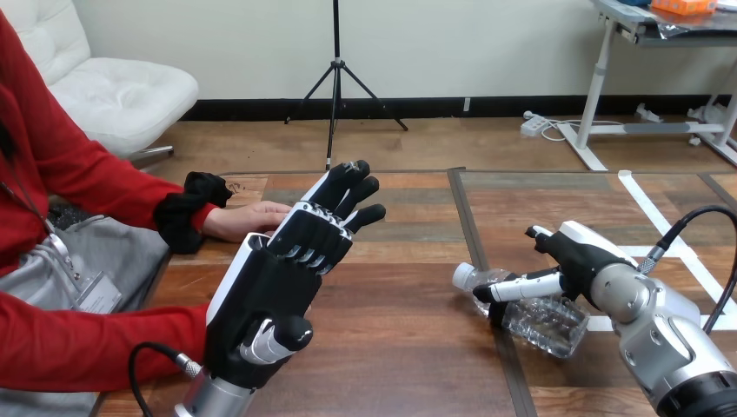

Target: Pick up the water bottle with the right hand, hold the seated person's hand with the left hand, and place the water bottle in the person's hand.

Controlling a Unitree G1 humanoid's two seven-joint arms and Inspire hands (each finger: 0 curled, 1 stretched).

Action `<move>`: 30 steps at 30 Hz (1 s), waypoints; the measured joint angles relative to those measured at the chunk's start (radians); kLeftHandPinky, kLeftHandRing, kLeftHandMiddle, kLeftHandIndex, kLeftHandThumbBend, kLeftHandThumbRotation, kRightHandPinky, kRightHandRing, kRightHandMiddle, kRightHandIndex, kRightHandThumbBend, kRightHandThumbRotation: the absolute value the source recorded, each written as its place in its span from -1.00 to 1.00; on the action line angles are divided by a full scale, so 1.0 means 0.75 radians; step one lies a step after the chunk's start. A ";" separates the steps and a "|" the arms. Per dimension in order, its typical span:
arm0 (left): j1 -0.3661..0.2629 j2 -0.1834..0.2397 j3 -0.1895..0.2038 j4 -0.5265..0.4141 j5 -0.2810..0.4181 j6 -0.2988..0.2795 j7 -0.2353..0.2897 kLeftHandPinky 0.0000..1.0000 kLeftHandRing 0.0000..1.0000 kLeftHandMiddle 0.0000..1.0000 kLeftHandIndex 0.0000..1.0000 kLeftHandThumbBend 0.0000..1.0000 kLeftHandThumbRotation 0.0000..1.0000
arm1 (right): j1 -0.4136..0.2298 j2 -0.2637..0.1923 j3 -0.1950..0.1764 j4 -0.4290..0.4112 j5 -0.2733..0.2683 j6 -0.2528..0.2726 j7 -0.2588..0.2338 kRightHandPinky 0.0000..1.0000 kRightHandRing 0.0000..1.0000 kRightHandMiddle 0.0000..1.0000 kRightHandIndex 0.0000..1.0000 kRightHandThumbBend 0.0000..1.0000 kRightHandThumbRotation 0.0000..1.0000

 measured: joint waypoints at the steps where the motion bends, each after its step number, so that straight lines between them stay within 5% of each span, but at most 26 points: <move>1: 0.000 0.000 0.000 0.000 0.000 -0.001 0.000 0.77 0.91 0.92 0.85 1.00 0.36 | -0.004 0.001 0.001 0.011 -0.001 -0.007 -0.004 0.34 0.76 0.96 1.00 1.00 0.13; 22: 0.001 0.000 -0.014 -0.010 -0.004 -0.004 -0.006 0.81 0.91 0.93 0.87 1.00 0.37 | -0.079 0.030 0.048 0.234 -0.031 -0.151 -0.122 0.59 0.88 0.94 1.00 1.00 0.22; 30: 0.001 0.000 -0.018 -0.011 -0.020 -0.001 -0.026 0.82 0.92 0.93 0.87 1.00 0.34 | -0.100 0.058 0.047 0.319 -0.033 -0.193 -0.187 0.59 0.90 0.97 1.00 1.00 0.06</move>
